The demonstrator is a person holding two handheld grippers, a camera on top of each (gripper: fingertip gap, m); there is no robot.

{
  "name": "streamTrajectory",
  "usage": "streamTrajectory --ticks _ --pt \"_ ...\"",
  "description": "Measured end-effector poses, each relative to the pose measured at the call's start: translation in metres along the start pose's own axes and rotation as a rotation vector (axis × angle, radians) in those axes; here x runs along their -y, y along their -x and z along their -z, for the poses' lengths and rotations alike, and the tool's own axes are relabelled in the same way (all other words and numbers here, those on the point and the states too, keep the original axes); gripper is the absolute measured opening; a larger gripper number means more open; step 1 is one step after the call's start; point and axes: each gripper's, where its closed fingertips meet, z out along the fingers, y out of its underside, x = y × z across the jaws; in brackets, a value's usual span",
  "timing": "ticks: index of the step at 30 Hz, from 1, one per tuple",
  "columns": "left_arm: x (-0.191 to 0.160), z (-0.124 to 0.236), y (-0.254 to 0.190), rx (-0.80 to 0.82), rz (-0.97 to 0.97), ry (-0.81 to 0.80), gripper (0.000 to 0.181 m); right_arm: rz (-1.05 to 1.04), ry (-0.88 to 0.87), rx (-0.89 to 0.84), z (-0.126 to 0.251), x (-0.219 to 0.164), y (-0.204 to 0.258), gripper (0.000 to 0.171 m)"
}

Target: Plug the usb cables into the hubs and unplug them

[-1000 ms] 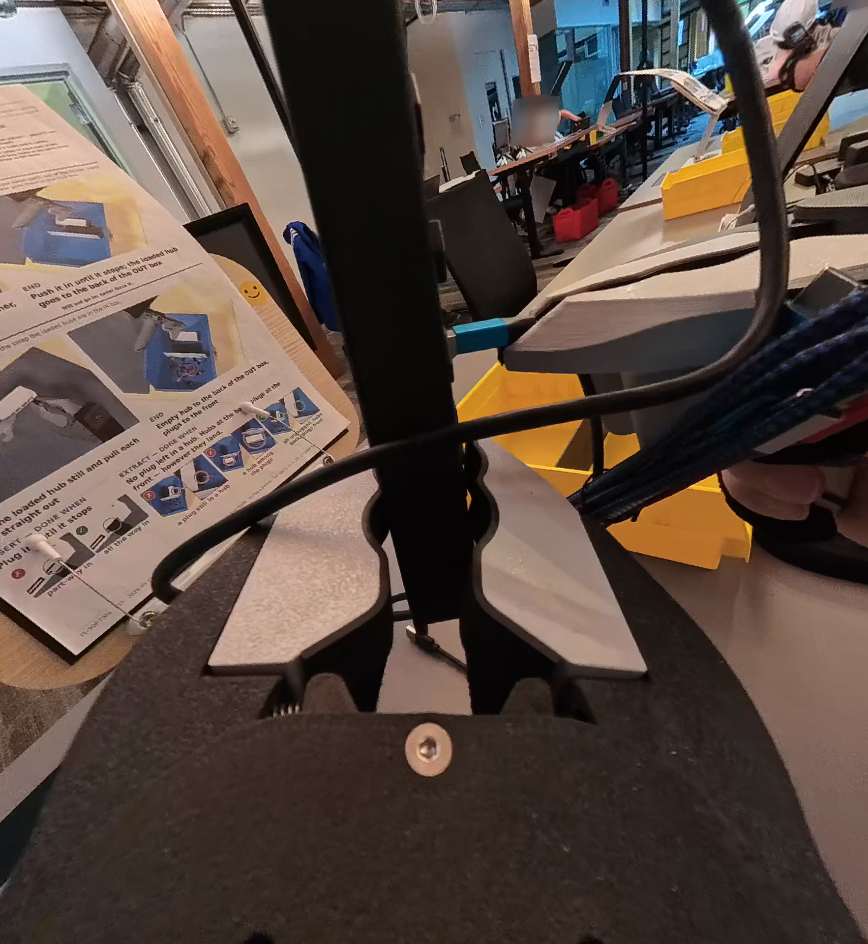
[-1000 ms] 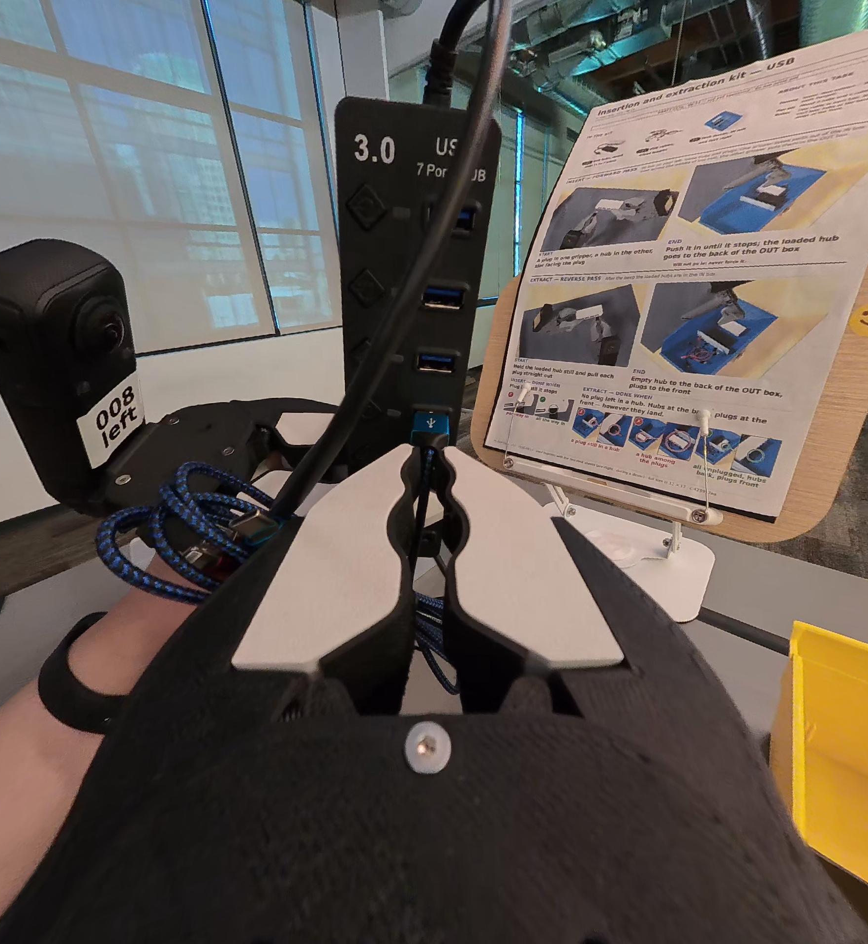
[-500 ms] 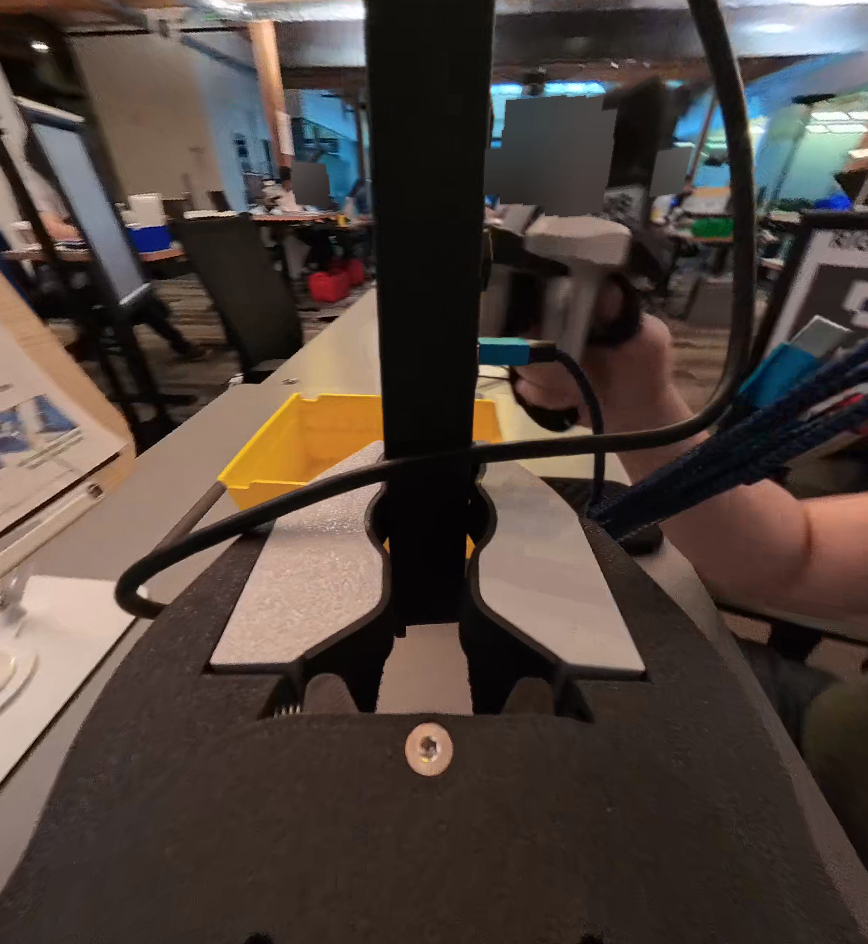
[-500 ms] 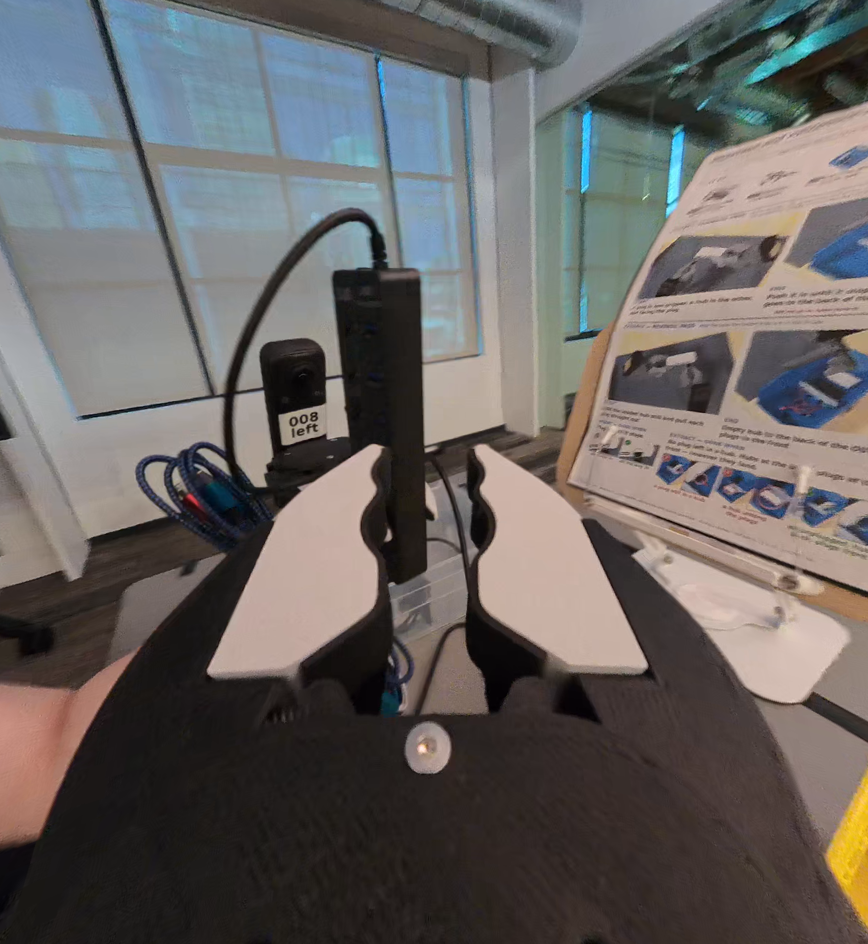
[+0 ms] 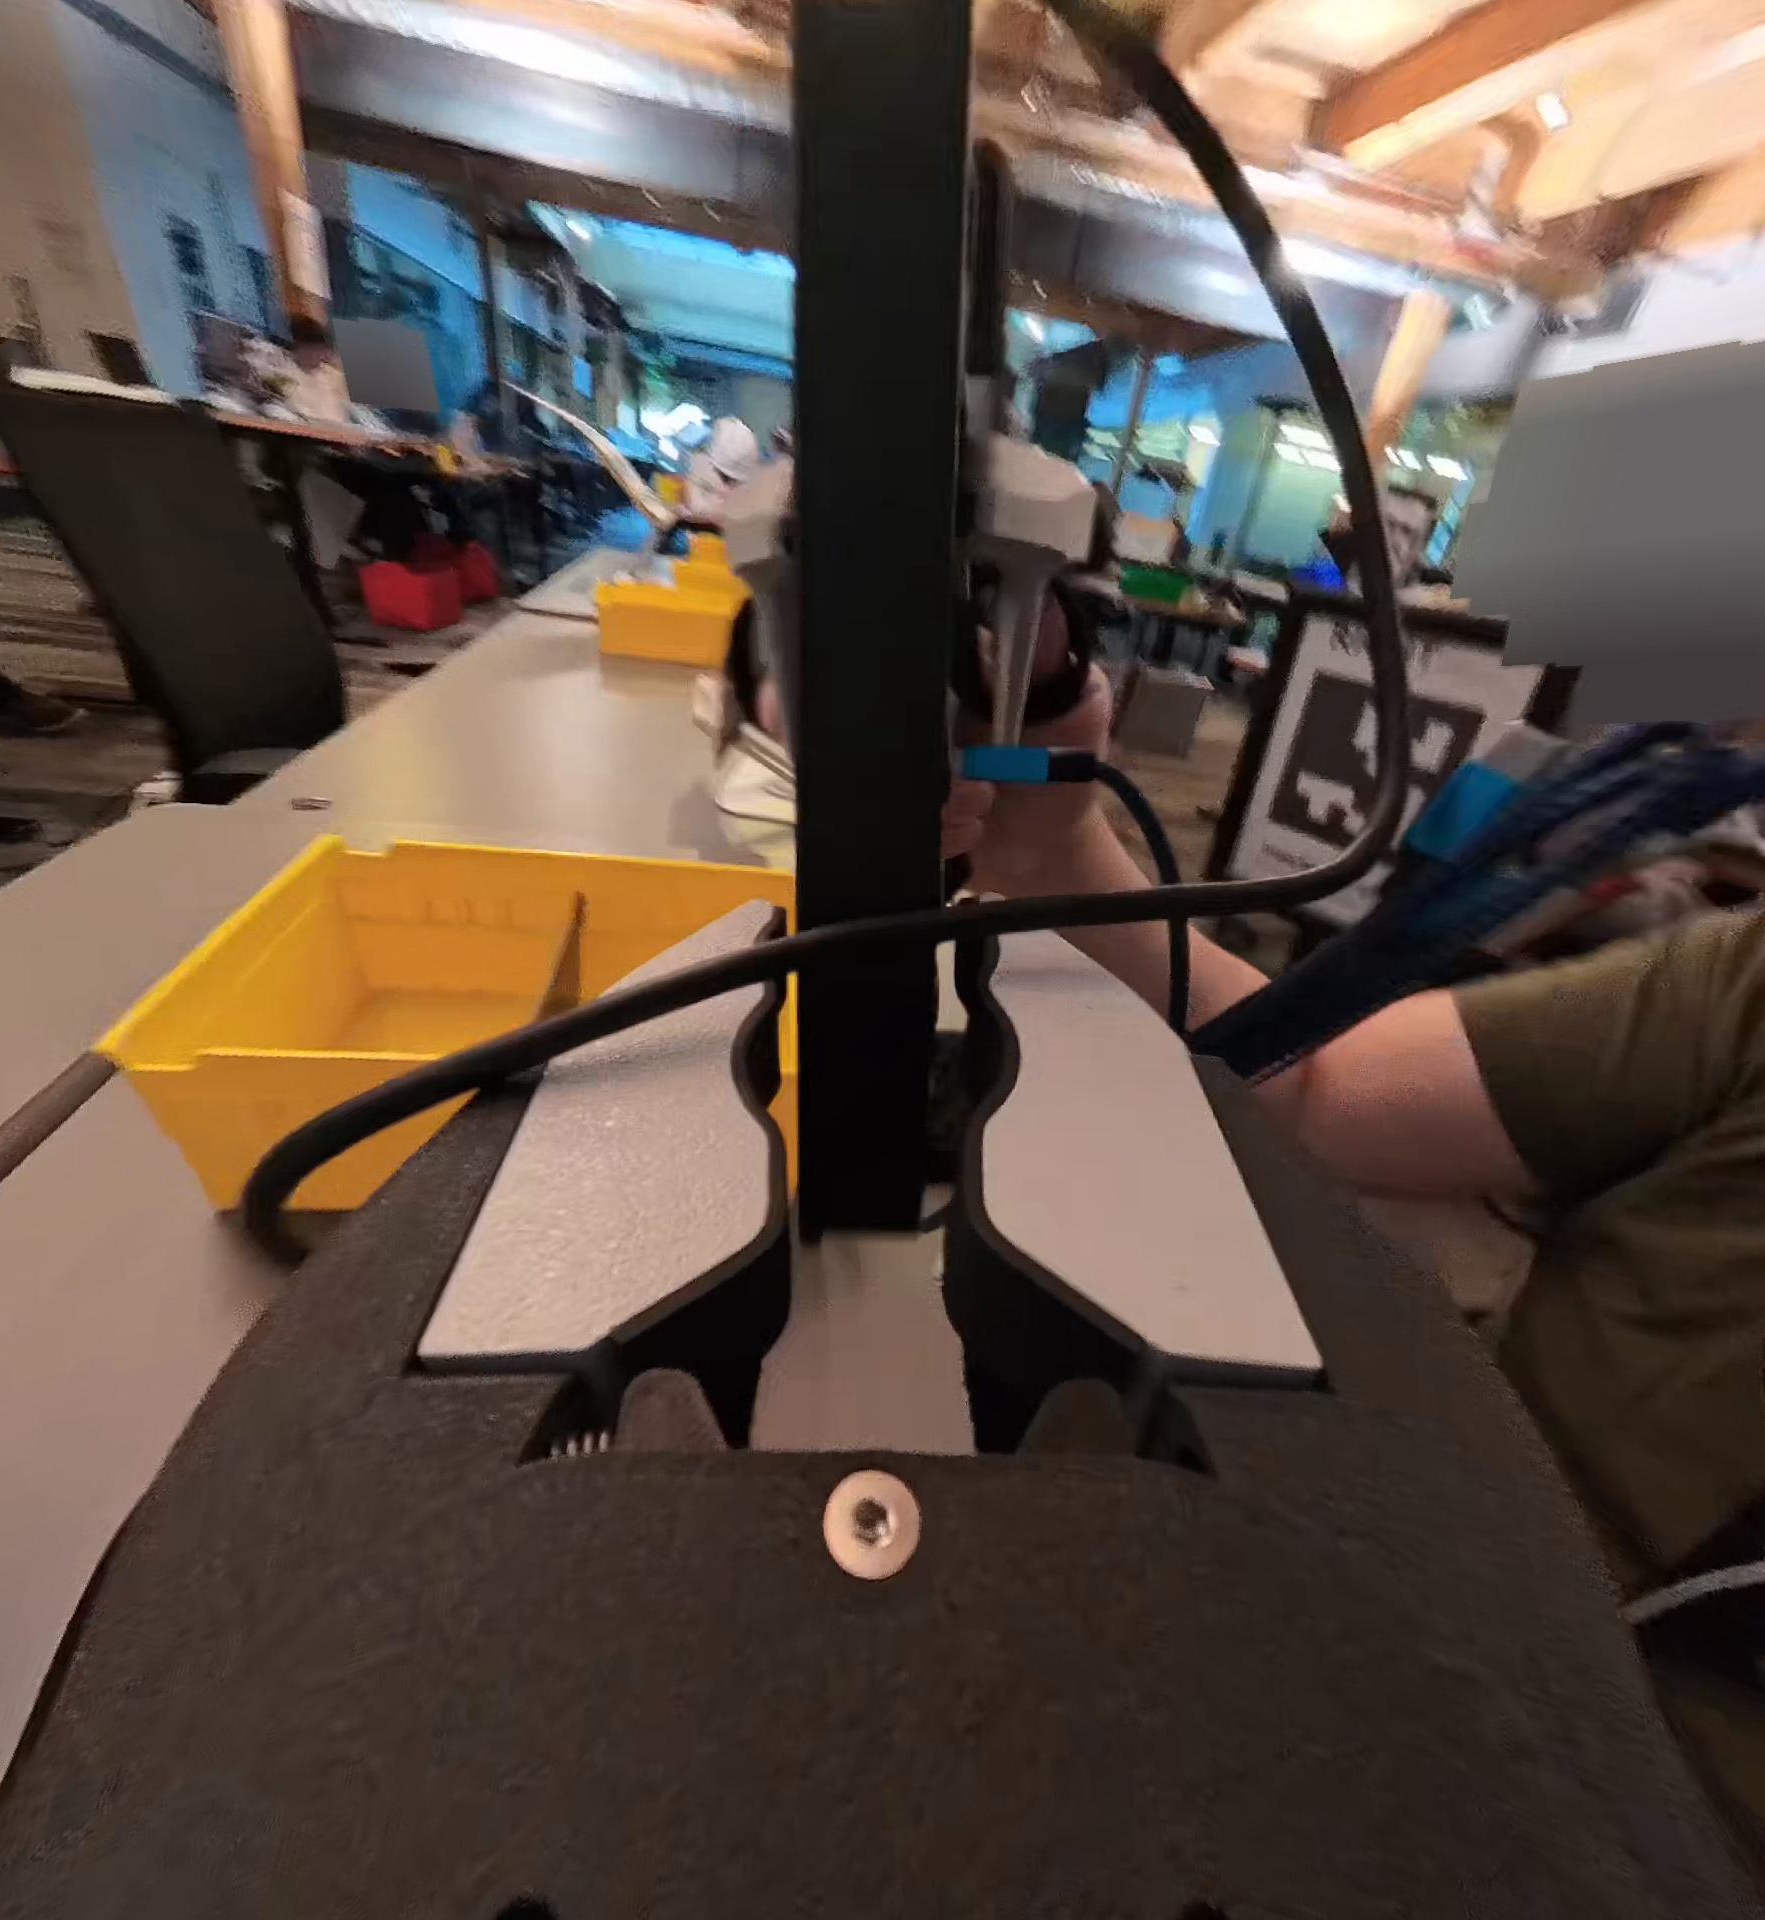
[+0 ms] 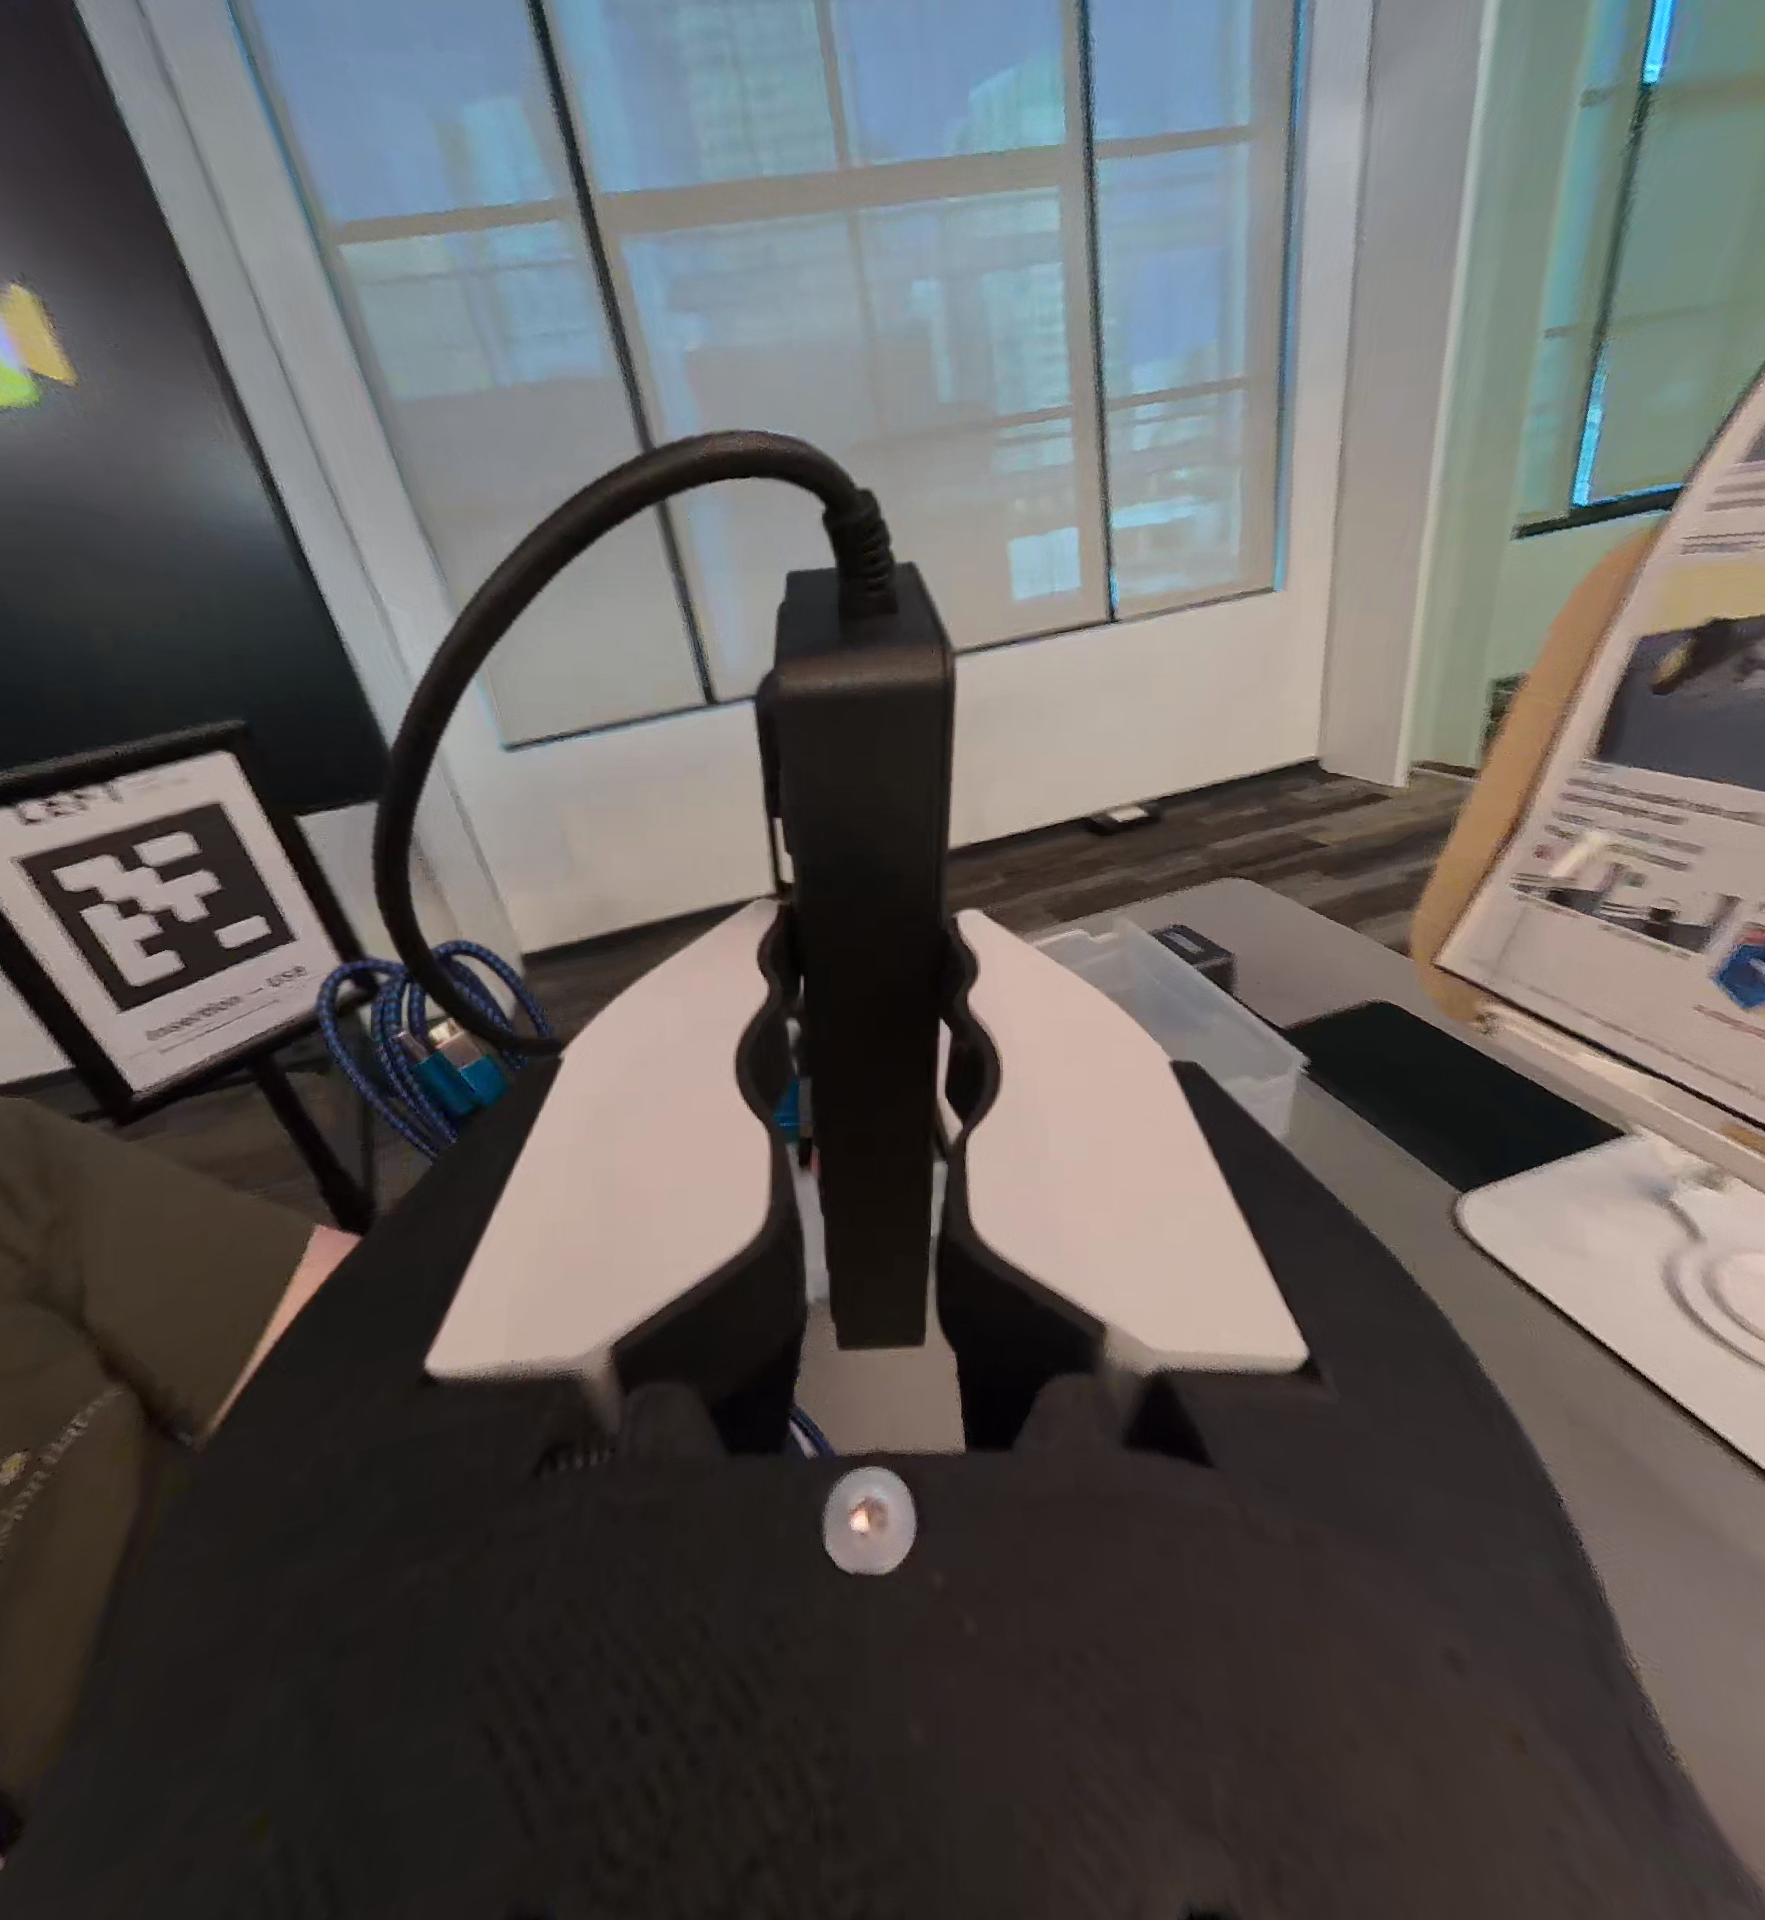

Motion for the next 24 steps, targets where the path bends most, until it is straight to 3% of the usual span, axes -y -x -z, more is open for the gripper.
streamTrajectory --ticks 5,10,14,17,20,24 --pt "0.004 0.047 0.030 0.251 0.031 0.029 0.033 0.067 0.066 -0.156 0.020 0.029 -0.026 0.026" --pt "-0.028 0.082 0.060 0.546 0.033 0.275 0.046 0.118 0.146 -0.278 0.040 0.059 -0.046 0.026" --pt "-0.030 0.055 0.056 0.467 -0.028 0.259 0.067 0.119 0.150 -0.322 0.049 0.087 -0.049 0.027" --pt "-0.055 0.026 0.058 0.398 -0.057 0.353 0.070 0.130 0.140 -0.326 0.052 0.109 -0.045 0.026" --pt "-0.080 0.006 0.075 0.479 -0.184 0.480 0.072 0.134 0.133 -0.327 0.055 0.128 -0.041 0.026" --pt "-0.093 -0.016 0.088 0.544 -0.260 0.515 0.070 0.156 0.122 -0.330 0.062 0.155 -0.032 0.027"
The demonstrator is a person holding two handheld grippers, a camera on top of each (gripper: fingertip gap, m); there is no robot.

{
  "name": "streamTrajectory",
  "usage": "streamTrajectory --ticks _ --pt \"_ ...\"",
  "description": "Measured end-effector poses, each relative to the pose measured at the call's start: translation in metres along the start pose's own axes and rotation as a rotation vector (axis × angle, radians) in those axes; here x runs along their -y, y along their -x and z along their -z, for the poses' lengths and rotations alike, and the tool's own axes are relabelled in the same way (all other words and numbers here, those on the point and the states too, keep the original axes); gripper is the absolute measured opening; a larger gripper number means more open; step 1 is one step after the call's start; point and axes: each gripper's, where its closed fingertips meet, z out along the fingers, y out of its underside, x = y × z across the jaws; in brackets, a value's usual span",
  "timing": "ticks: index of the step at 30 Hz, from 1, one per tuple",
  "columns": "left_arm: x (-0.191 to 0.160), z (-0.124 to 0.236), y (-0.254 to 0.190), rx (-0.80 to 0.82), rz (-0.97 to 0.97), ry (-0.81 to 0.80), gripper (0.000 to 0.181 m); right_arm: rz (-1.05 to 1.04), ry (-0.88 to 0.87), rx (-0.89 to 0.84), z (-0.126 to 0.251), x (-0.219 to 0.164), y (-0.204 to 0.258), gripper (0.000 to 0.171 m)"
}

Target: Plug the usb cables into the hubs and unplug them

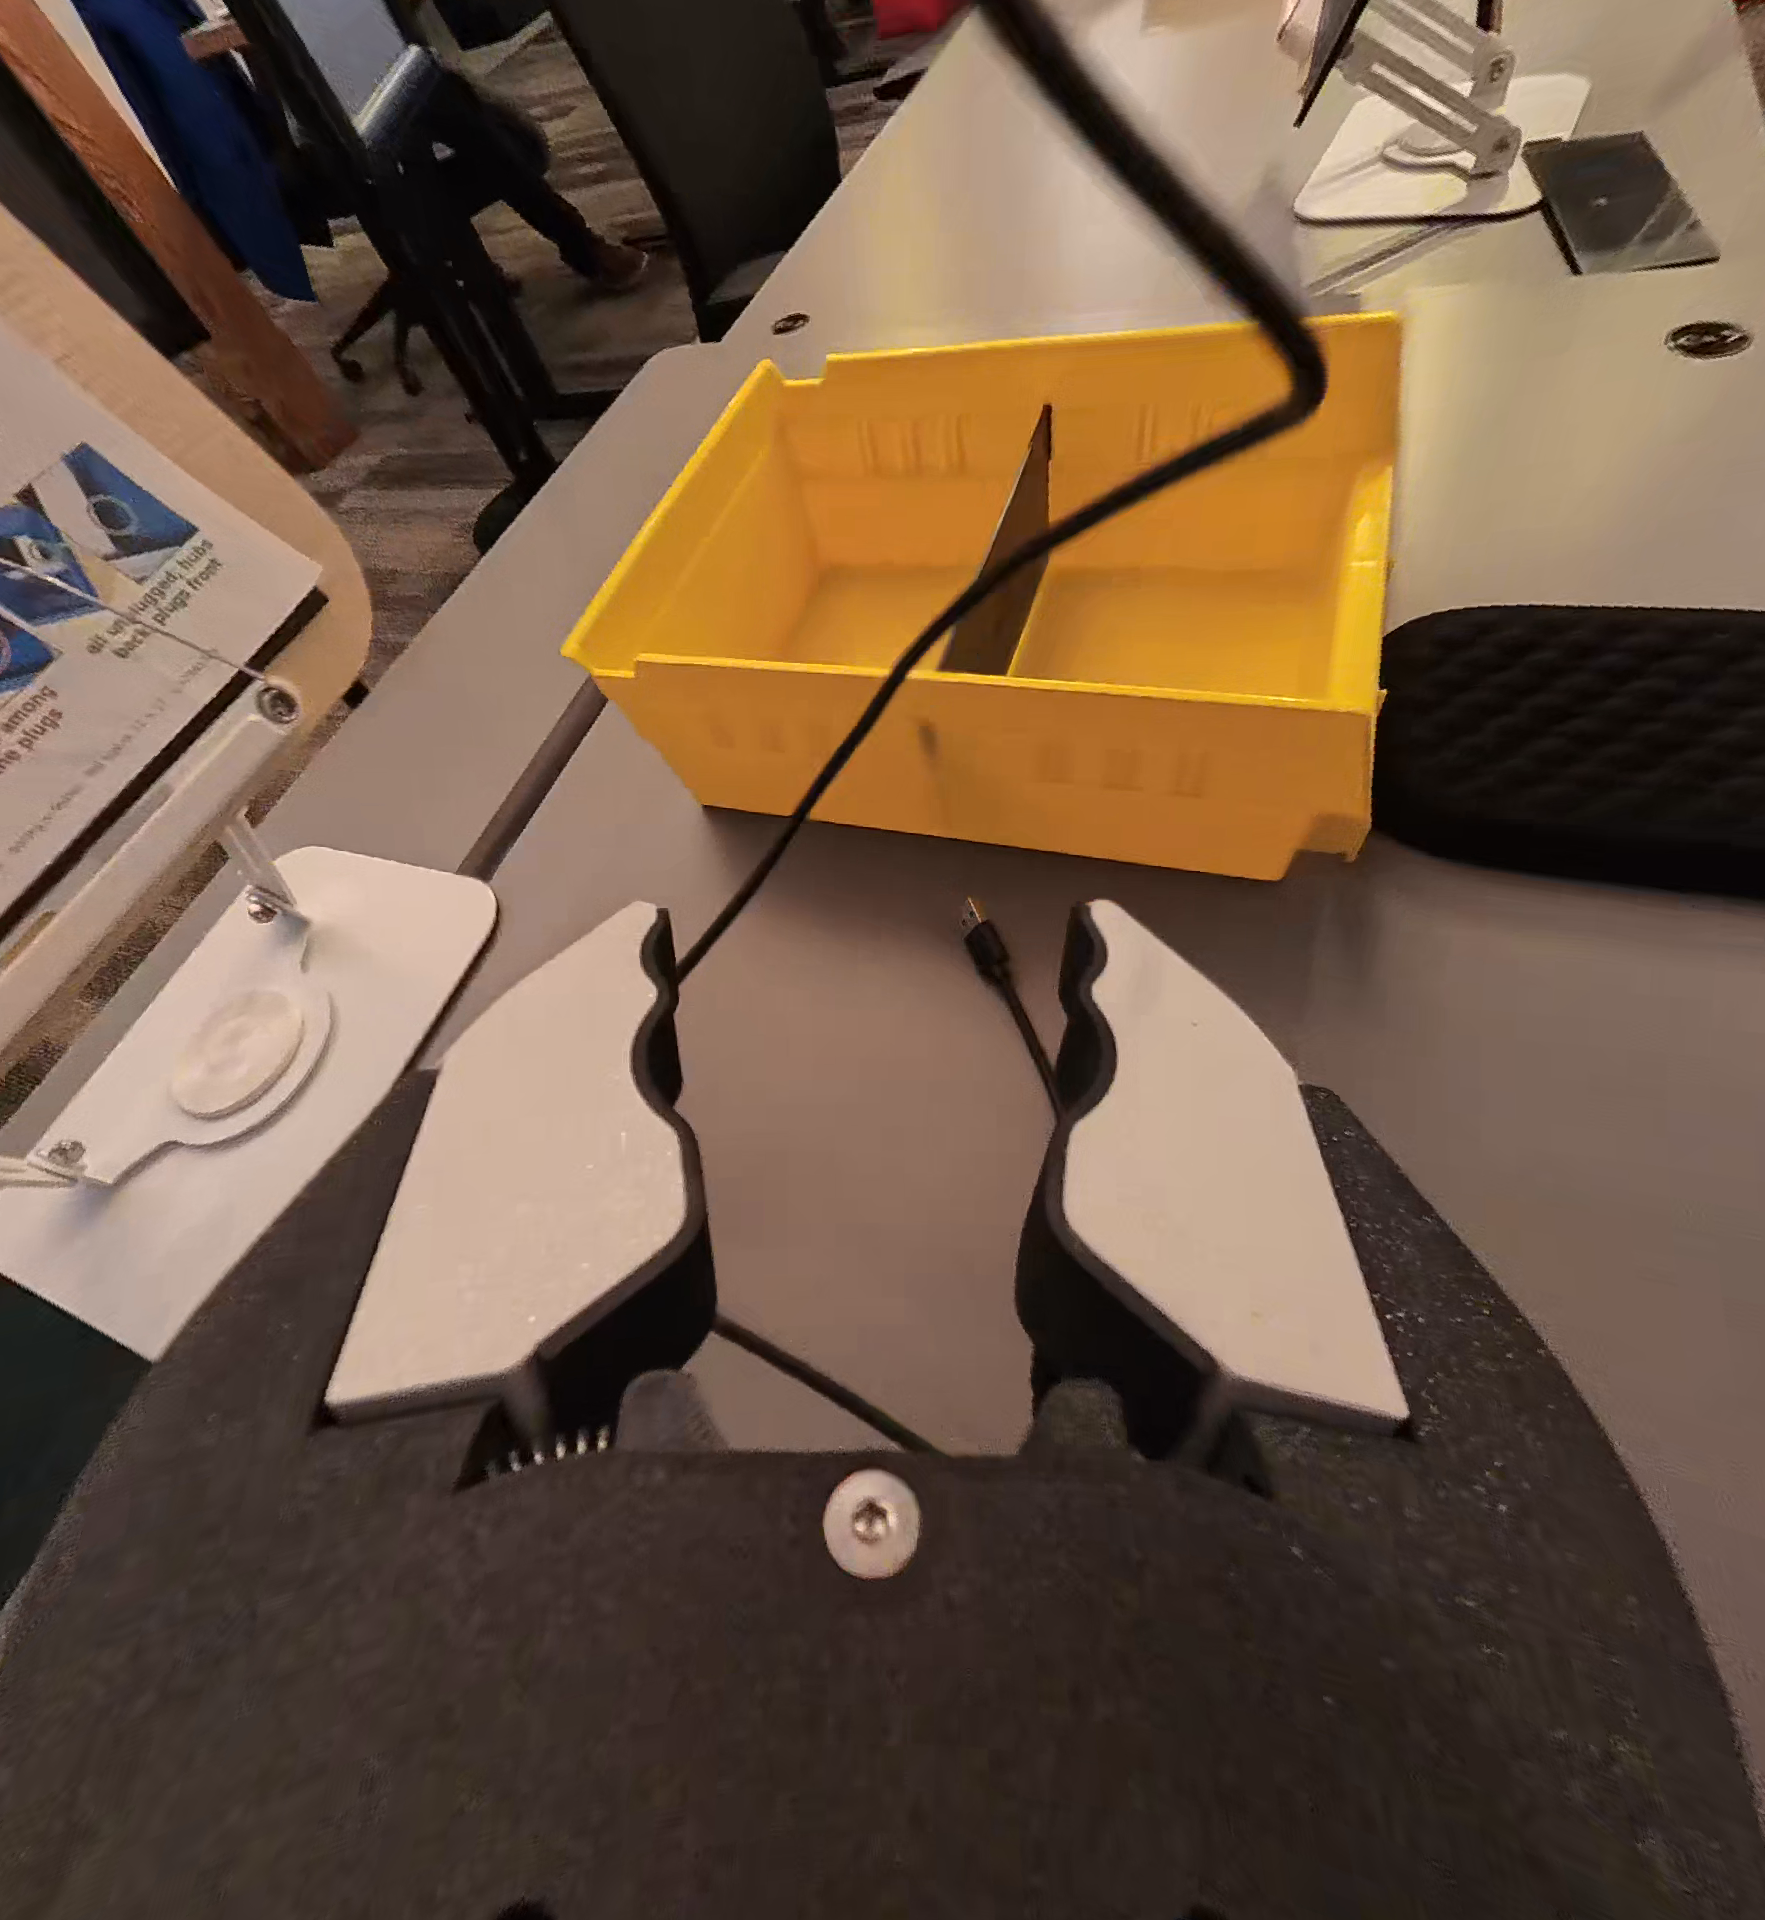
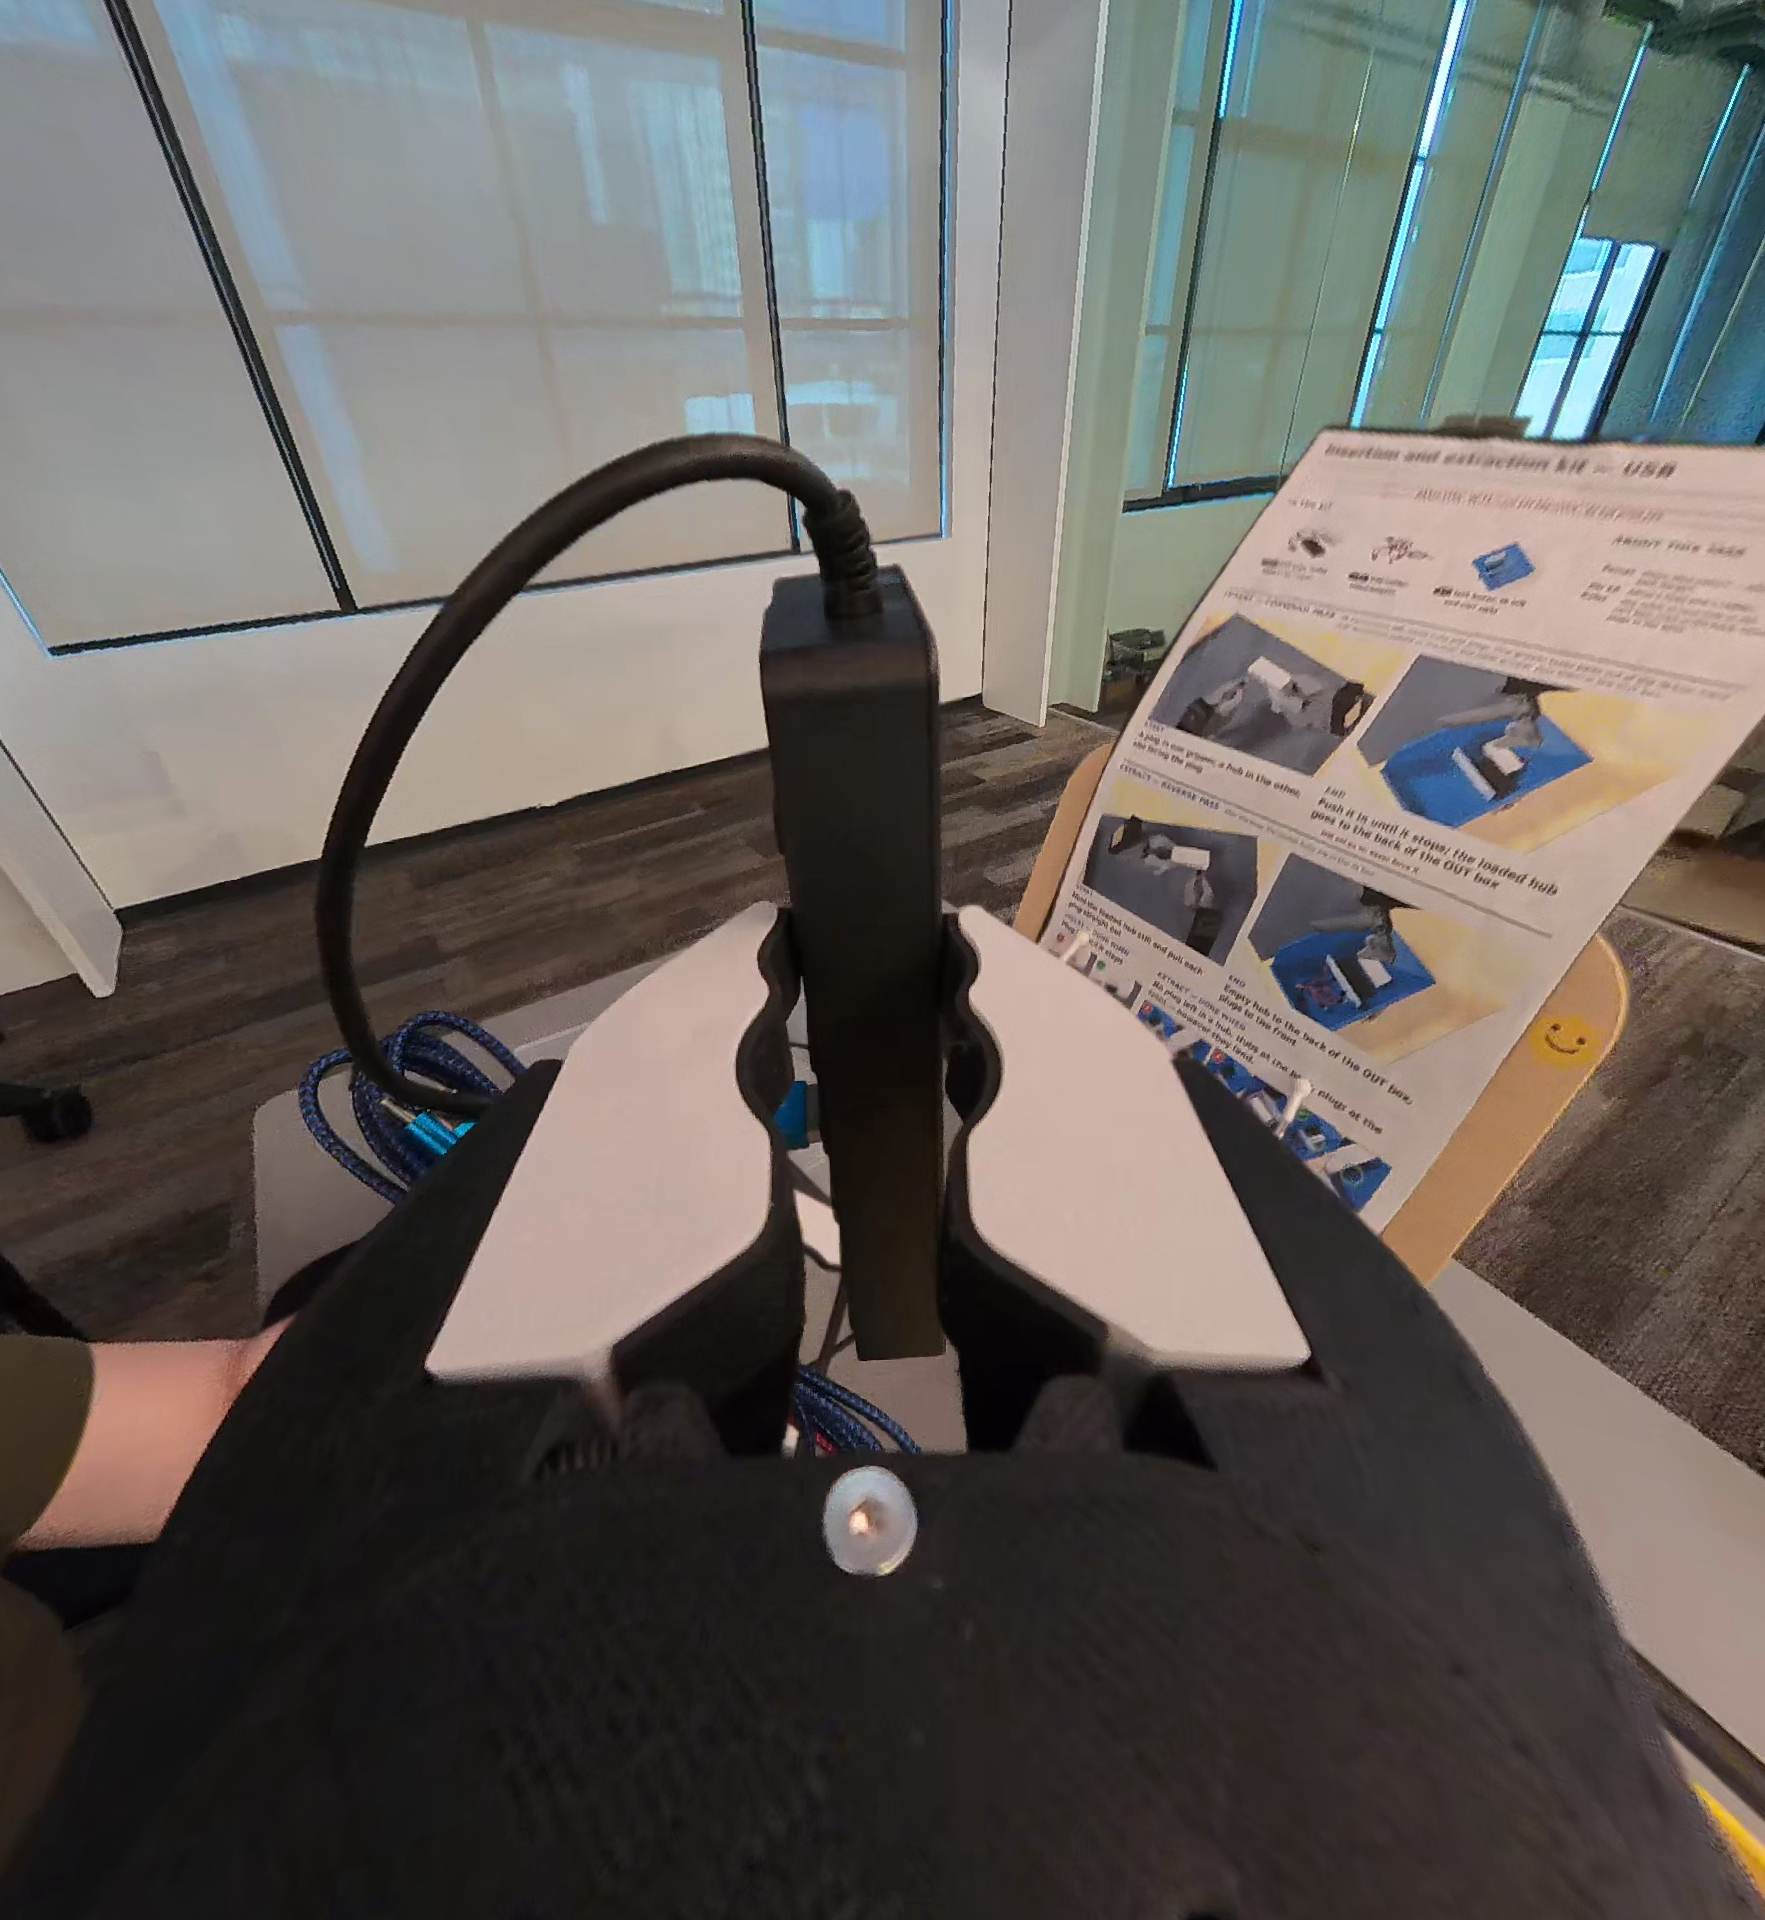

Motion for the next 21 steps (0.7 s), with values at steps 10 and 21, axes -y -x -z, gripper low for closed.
streamTrajectory --ticks 10,21 --pt "-0.064 0.008 0.040 0.148 0.331 0.318 0.078 0.046 -0.037 -0.037 0.049 0.055 0.001 0.026" --pt "-0.002 0.018 0.011 -0.189 0.371 0.118 0.000 -0.010 0.019 -0.146 0.086 0.031 -0.050 0.026"
